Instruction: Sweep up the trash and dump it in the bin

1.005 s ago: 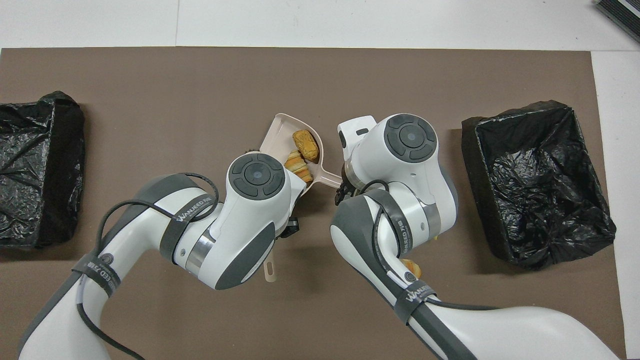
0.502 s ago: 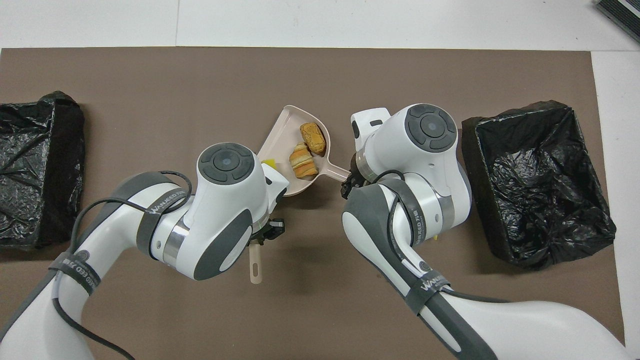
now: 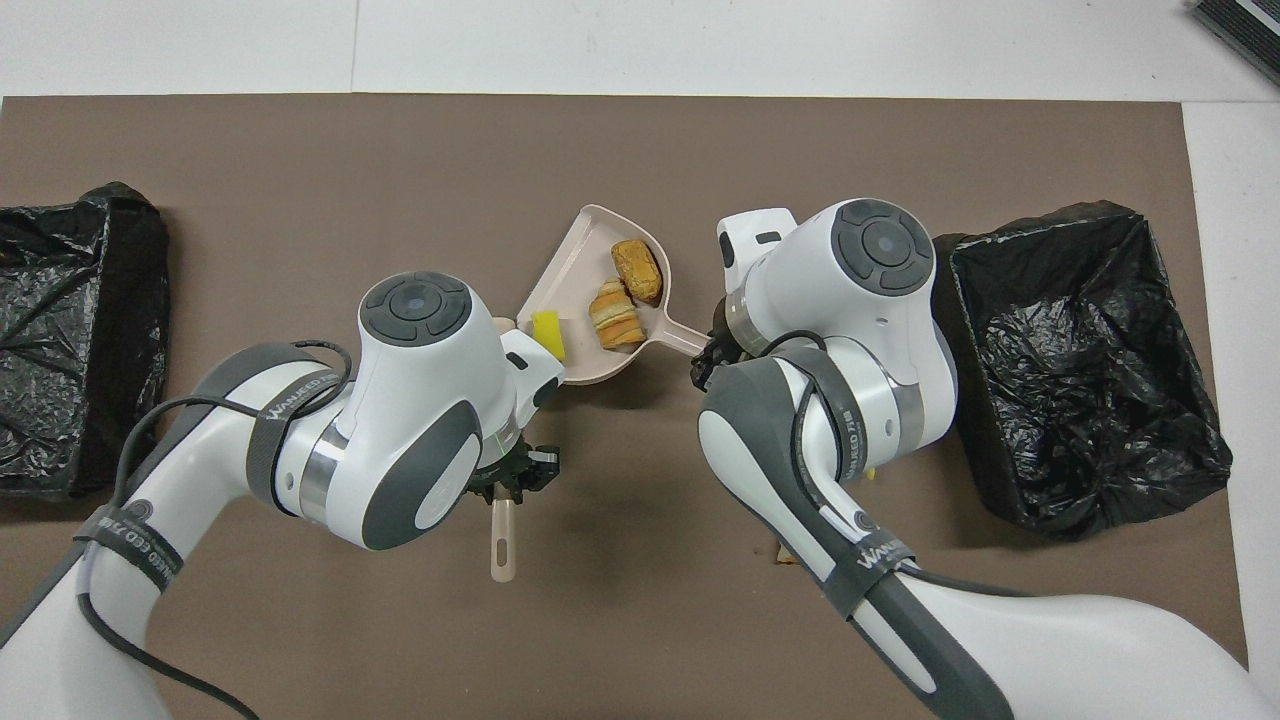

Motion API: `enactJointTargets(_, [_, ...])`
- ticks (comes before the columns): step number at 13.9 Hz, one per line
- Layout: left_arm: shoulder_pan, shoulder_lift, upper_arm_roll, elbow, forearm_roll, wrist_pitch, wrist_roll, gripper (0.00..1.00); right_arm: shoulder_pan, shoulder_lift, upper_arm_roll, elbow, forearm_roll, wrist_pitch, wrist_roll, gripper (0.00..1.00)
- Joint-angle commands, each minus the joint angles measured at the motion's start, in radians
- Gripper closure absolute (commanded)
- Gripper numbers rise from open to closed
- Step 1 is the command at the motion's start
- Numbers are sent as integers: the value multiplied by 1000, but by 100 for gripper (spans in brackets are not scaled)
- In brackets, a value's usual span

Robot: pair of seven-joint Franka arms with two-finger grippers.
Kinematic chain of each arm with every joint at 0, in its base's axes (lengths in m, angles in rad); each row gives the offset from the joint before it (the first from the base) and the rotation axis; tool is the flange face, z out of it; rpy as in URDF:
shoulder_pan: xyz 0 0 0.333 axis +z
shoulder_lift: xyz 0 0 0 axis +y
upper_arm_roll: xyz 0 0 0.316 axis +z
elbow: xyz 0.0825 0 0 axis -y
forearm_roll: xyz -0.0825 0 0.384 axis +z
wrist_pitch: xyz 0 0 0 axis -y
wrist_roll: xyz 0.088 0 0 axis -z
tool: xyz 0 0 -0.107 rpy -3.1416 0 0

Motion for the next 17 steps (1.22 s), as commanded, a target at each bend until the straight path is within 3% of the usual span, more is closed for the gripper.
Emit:
enactJointTargets(1, [7,-55,2,-16,-23,-36,9,100,-30,-15,11,-4,36,10,-51,100])
enactJointTargets(10, [4,-101,2,-62,-111,-107,-4,100,-113,-95,11,23,36,-65,-114,100])
enactJointTargets(14, [-51,-156,0,-217,-123,-36,-14,100,-179,-107,5,115,24,-217,-114,100])
enactJointTargets(17, [-113,-260,2,-396,-181,107,-53,100,-248,-168,1,117,13,-257,-118,100])
